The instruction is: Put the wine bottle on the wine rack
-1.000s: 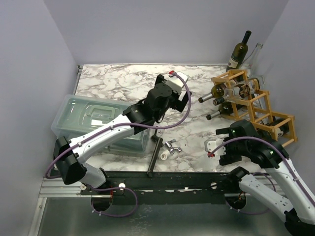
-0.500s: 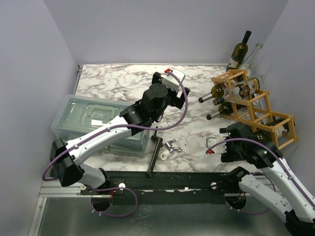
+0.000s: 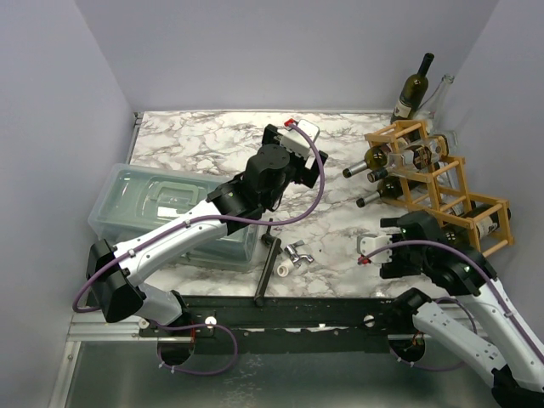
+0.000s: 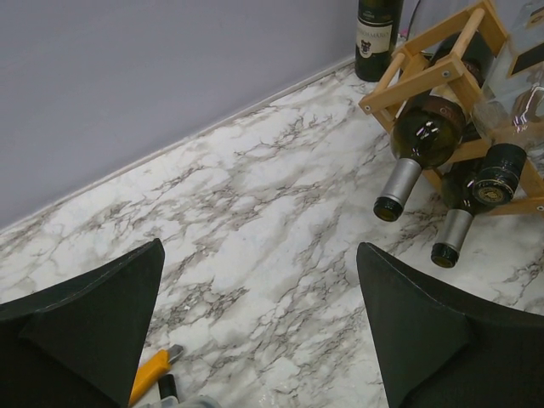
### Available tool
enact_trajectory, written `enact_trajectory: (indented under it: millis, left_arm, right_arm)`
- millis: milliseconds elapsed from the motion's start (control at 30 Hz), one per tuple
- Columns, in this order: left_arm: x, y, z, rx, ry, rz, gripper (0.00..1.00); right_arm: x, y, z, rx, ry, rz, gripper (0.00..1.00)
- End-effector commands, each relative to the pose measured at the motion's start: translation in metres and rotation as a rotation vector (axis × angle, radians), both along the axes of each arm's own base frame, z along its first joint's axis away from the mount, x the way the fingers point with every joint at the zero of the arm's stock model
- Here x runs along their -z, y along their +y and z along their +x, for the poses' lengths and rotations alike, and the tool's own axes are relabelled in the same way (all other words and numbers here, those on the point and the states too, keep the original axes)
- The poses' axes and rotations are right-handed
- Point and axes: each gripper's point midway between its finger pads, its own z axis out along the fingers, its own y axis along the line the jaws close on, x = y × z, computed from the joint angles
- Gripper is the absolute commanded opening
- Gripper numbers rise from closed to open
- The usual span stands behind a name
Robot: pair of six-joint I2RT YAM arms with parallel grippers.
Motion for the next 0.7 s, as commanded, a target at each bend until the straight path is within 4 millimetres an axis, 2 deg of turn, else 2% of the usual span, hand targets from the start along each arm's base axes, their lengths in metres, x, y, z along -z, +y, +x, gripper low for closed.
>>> enact_trajectory:
  millis: [0, 133, 233, 333, 400, 467, 667]
  left_arm:
    - [-0.013, 0.017, 0.000, -0.048, -0.042, 0.004, 0.96]
    - [-0.012, 0.027, 0.004, -0.099, -0.048, 0.045, 0.97]
    - [-0.012, 0.029, 0.002, -0.094, -0.043, 0.056, 0.96]
    - [-0.013, 0.029, -0.004, -0.062, -0.043, 0.052, 0.96]
    - [-0.013, 0.030, -0.008, -0.047, -0.042, 0.041, 0.96]
    - [-0.014, 0.030, -0.012, -0.033, -0.042, 0.019, 0.96]
    - [-0.014, 0.031, -0.020, -0.002, -0.055, -0.033, 0.96]
  right_arm:
    - [-0.038, 0.054, -0.001, -0.167, -0.058, 0.293, 1.00]
    - [-0.070, 0.096, 0.007, -0.201, -0.131, 0.578, 1.00]
    - [-0.108, 0.112, 0.032, -0.104, -0.259, 0.805, 1.00]
    - [-0.148, 0.113, 0.062, 0.067, -0.394, 1.036, 1.00]
    - [-0.169, 0.106, 0.084, 0.222, -0.479, 1.168, 1.00]
    - [-0.181, 0.101, 0.104, 0.341, -0.536, 1.247, 1.00]
    - [-0.202, 0.084, 0.162, 0.615, -0.759, 1.338, 1.00]
